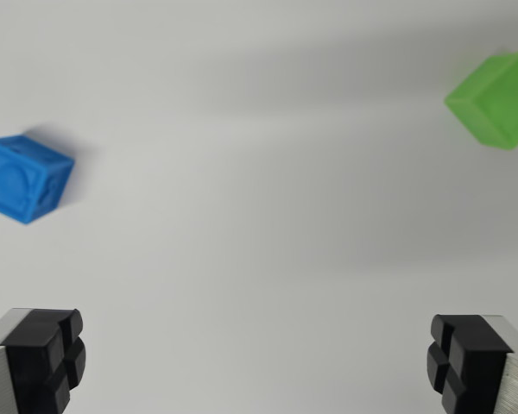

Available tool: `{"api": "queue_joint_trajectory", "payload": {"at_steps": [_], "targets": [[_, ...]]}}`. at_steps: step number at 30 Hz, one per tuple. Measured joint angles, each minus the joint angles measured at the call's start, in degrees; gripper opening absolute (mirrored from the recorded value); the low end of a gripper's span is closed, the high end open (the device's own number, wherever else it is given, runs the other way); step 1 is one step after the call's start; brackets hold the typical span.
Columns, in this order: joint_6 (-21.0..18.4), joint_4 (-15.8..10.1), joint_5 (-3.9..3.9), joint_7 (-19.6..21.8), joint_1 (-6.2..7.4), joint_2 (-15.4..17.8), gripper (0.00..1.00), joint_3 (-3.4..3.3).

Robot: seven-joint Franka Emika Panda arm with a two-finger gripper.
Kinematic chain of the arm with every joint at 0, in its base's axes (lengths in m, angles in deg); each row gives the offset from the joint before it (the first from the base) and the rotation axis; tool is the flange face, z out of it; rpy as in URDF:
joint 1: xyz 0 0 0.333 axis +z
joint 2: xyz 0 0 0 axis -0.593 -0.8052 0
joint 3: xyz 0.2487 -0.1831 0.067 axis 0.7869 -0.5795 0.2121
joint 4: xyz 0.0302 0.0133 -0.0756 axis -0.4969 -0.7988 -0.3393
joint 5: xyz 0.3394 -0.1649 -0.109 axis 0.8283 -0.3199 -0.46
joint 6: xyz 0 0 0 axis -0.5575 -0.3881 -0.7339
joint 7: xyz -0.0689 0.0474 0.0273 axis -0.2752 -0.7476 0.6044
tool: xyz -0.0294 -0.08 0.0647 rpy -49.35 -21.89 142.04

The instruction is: Stack cube

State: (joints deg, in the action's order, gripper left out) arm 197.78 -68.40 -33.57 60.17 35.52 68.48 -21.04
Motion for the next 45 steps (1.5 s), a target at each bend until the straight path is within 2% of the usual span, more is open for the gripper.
{"api": "queue_joint_trajectory", "payload": {"at_steps": [18, 31, 45], "targets": [[3.11, -0.46, -0.27, 8.58, 3.50, -3.39, 1.00, 0.44], [5.60, -0.18, -0.33, 15.91, 6.79, -6.92, 1.00, 0.53], [7.93, 1.58, -0.33, 24.23, 10.54, -11.74, 1.00, 0.54]]}}
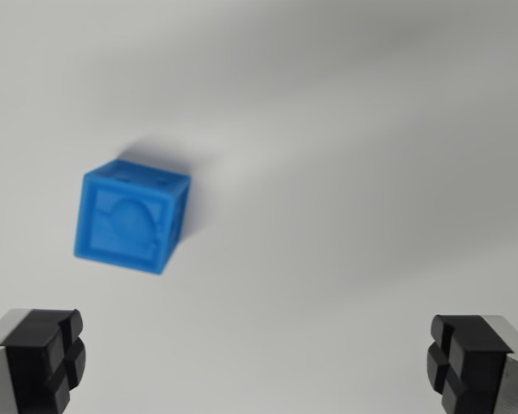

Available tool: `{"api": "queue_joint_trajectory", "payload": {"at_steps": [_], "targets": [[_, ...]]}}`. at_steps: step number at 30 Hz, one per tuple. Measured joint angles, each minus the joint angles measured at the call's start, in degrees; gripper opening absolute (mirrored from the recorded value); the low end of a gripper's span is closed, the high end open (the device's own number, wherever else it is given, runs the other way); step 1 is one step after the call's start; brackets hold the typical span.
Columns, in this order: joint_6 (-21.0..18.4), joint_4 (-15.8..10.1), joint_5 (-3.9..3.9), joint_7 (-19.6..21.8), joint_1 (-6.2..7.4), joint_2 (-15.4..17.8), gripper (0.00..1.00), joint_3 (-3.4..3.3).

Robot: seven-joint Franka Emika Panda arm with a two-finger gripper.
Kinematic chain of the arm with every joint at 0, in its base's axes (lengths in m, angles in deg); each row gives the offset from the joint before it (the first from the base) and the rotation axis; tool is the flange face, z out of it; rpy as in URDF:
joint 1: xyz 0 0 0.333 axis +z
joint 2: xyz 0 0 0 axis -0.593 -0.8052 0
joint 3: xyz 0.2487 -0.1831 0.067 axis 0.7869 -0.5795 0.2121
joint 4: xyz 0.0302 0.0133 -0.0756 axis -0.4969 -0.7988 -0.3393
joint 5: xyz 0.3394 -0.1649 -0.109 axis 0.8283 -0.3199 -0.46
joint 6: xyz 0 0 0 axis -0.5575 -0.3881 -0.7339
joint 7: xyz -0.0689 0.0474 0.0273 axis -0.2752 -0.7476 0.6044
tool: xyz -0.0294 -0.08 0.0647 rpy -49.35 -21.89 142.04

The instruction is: Stack cube

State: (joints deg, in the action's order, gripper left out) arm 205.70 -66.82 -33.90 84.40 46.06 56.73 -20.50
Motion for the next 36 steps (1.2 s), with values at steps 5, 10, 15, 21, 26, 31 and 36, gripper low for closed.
{"api": "queue_joint_trajectory", "payload": {"at_steps": [5, 10, 15, 21, 26, 31, 36], "targets": [[0.64, 1.01, 0.00, 2.87, 1.31, -1.93, 1.00, 0.00], [1.42, 2.18, 0.01, 6.04, 2.71, -4.10, 1.00, 0.01], [1.99, 3.60, 0.07, 9.11, 4.07, -6.35, 1.00, 0.02], [2.54, 5.64, 0.25, 12.79, 5.68, -9.24, 1.00, 0.05], [3.01, 7.32, 0.44, 15.34, 6.95, -11.62, 1.00, 0.08], [4.93, 7.36, 0.50, 15.60, 7.04, -13.49, 1.00, 0.06], [7.25, 7.46, 0.50, 15.61, 6.94, -16.09, 1.00, 0.05]]}}
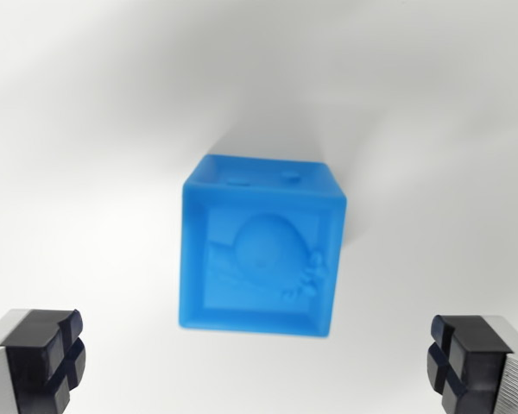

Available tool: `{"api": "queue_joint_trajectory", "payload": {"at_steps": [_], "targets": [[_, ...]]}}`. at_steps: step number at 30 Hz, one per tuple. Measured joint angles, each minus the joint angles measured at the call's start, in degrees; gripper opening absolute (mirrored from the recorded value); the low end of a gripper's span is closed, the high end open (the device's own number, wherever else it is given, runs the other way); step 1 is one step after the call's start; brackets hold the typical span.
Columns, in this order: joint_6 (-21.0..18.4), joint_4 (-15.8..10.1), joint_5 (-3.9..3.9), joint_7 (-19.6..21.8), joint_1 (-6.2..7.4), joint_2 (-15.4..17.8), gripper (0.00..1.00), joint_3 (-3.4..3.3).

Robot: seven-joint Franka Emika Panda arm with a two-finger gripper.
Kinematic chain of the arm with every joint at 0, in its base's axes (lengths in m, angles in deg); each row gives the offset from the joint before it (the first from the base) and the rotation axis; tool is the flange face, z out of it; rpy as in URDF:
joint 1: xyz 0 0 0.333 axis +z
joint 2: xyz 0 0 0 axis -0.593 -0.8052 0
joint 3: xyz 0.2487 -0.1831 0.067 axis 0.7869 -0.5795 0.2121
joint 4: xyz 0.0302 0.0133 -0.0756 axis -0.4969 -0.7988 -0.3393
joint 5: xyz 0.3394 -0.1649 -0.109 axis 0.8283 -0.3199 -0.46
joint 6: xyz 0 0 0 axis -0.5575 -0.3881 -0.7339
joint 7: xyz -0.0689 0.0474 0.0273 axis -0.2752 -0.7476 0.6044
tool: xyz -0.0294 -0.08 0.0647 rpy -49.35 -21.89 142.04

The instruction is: Stack cube

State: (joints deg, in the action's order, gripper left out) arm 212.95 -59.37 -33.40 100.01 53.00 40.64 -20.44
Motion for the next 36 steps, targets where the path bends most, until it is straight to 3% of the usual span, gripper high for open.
{"api": "queue_joint_trajectory", "payload": {"at_steps": [17, 30, 31, 36], "targets": [[5.06, 1.61, 0.00, 0.01, 0.00, -6.61, 1.00, 0.00], [6.62, 2.58, 0.00, 0.02, 0.00, -9.15, 1.00, 0.00], [6.65, 2.59, 0.00, 0.02, 0.00, -9.18, 0.00, 0.00], [6.67, 2.63, 0.00, 0.02, 0.00, -9.19, 0.00, 0.00]]}}
